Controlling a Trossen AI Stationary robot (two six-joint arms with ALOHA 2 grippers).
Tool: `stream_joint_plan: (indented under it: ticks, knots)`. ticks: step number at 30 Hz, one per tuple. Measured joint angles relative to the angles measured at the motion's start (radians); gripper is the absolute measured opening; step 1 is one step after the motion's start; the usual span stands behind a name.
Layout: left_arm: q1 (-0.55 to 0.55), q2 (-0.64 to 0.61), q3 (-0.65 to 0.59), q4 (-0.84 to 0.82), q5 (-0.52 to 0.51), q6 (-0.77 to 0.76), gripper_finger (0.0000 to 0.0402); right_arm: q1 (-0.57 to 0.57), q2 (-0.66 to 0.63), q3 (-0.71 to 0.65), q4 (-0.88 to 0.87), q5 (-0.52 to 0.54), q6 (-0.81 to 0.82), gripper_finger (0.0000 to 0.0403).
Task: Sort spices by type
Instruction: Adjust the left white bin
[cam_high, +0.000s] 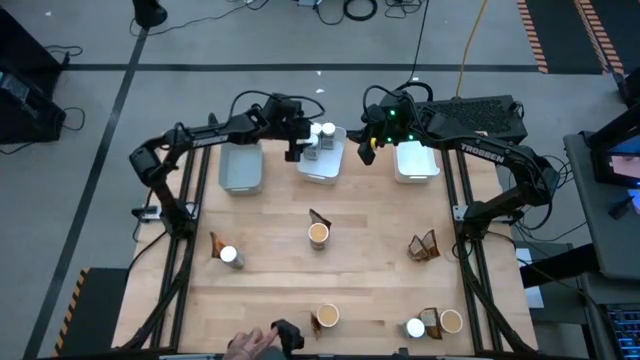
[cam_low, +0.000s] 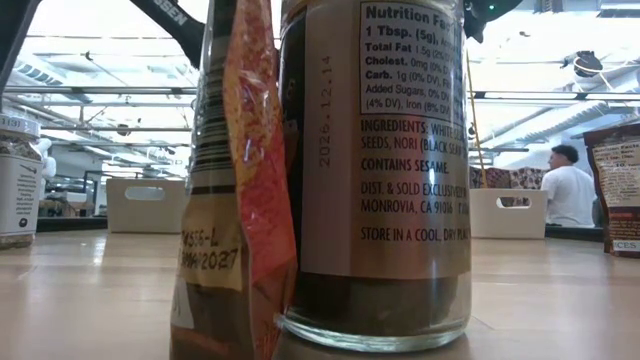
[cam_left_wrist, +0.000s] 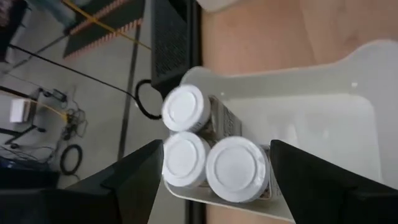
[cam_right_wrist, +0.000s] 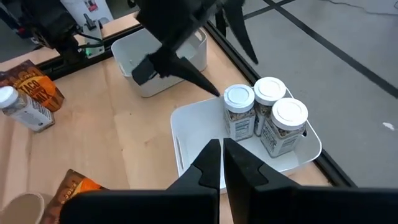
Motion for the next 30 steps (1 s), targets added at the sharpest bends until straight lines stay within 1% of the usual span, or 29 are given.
stream_joint_plan:
  ticks: [3, 5, 12, 15, 17, 19, 21, 23, 26, 30]
  knots:
    - [-0.011, -0.047, 0.0, 0.002, 0.0, -0.009, 0.0297, 0.01, -0.001, 0.0, -0.001, -0.023, 0.039, 0.0]
    - [-0.018, -0.078, 0.0, 0.008, 0.001, -0.043, 0.0297, 0.031, -0.006, 0.0, -0.002, -0.025, 0.061, 0.0]
    - [-0.037, -0.16, 0.0, 0.014, 0.028, -0.29, 0.0297, 0.127, -0.013, 0.0, 0.0, -0.024, 0.127, 0.0]
    - [-0.038, -0.164, 0.0, -0.047, 0.022, -0.381, 0.0297, 0.164, -0.013, 0.0, -0.003, -0.012, 0.155, 0.0]
    - [-0.024, -0.157, -0.001, -0.117, 0.018, -0.393, 0.0297, 0.182, -0.009, 0.0, -0.009, 0.042, 0.177, 0.0]
    - [-0.011, -0.14, -0.006, -0.182, 0.011, -0.394, 0.0297, 0.195, 0.012, 0.0, -0.01, 0.136, 0.208, 0.0]
    - [-0.003, -0.126, -0.01, -0.264, 0.002, -0.395, 0.0297, 0.193, 0.044, 0.0, -0.022, 0.178, 0.22, 0.0]
    - [0.0, -0.121, -0.009, -0.296, -0.026, -0.394, 0.0297, 0.193, 0.079, 0.0, -0.018, 0.188, 0.222, 0.0]
    - [0.002, -0.106, -0.009, -0.345, -0.121, -0.395, 0.0297, 0.194, 0.128, 0.0, -0.013, 0.19, 0.226, 0.0]
    - [-0.001, -0.079, -0.008, -0.367, -0.168, -0.416, 0.0297, 0.194, 0.175, -0.001, 0.018, 0.189, 0.24, 0.0]
